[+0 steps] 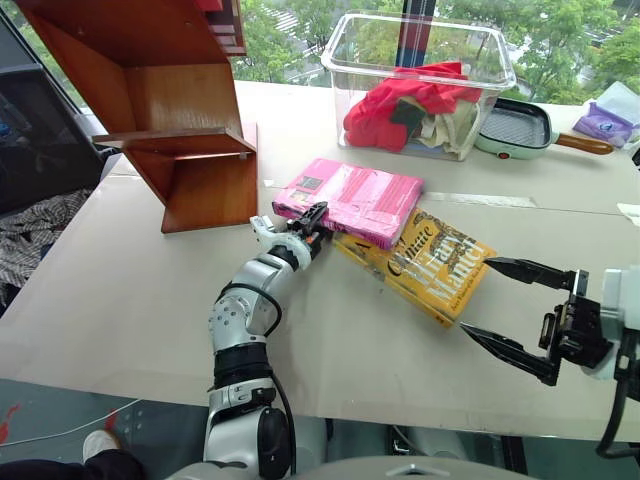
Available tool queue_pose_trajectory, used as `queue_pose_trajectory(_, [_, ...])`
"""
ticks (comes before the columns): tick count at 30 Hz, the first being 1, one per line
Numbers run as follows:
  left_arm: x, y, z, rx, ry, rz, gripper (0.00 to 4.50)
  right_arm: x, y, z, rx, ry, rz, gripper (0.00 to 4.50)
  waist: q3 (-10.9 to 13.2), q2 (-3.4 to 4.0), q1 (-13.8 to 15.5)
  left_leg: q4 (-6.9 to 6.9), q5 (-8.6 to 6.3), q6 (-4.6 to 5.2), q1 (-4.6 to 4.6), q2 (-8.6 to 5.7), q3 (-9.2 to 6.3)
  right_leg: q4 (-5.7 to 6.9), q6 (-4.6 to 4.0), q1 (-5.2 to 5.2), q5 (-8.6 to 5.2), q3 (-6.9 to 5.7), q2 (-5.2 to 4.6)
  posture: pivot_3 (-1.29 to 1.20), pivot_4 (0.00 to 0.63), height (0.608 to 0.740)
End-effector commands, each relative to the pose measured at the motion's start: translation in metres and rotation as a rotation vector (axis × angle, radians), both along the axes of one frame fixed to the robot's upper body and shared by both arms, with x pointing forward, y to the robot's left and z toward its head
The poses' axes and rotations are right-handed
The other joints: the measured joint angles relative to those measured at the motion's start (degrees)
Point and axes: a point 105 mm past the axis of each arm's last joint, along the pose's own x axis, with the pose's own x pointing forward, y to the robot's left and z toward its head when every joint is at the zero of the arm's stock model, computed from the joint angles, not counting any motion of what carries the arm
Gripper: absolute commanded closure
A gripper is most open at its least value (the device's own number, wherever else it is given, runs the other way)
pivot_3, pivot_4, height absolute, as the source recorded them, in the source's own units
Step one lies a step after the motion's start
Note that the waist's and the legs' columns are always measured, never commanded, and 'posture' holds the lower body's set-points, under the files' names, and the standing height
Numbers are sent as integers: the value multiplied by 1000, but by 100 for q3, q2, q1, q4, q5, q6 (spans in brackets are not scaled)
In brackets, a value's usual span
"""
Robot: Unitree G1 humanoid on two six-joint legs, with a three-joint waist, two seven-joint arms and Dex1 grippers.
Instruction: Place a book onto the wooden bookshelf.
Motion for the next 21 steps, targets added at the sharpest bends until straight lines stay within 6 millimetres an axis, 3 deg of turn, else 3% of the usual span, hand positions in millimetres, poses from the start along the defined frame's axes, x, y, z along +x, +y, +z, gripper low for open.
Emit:
queue_pose_trajectory(1, [4, -2, 1, -15, 4, -6, 3201, -2, 3, 4, -22, -47, 8, 0, 0, 0, 3, 0, 0, 0, 0, 0, 0, -1, 0, 0, 0, 0, 0, 0, 150, 714])
queue_pose_trajectory(2, [5, -2, 1, -16, 4, -6, 3281, -2, 3, 4, -23, -48, 9, 0, 0, 0, 3, 0, 0, 0, 0, 0, -1, 0, 0, 0, 0, -1, 0, 0, 150, 714])
queue_pose_trajectory(4, [3, 0, 2, -8, 5, -4, 3960, -1, 3, 4, -19, -51, 4, 0, 0, 0, 4, 0, 0, 0, 1, -1, -1, 1, 0, 1, 0, -1, 0, 0, 150, 714])
queue_pose_trajectory(13, [-30, 4, 73, 135, -279, -62, 3988, 13, 1, 6, 38, -82, -33, 0, 9, -14, -38, 0, 1, -2, 2, 1, -10, 1, 0, 3, 0, -2, 0, 0, 150, 714])
queue_pose_trajectory(16, [-43, -3, 95, 329, -450, -132, 3988, 17, 3, 6, 49, -85, -25, 0, 9, -14, -30, 0, 2, -3, 3, 0, -11, 2, 0, 3, 0, -4, 1, 0, 150, 714])
queue_pose_trajectory(18, [-56, -14, 105, 583, -623, -219, 3988, 20, 4, 6, 58, -84, -18, 0, 9, -14, -30, 0, 2, -3, 3, 0, -10, 1, 0, 3, 0, -4, 1, 0, 150, 714])
queue_pose_trajectory(21, [-71, -26, 101, 1007, -858, -345, 3988, 23, 2, 3, 59, -78, -18, 0, 11, -11, -42, -8, 2, -4, 7, -2, -2, -5, -1, 2, -1, 2, 1, 0, 150, 714])
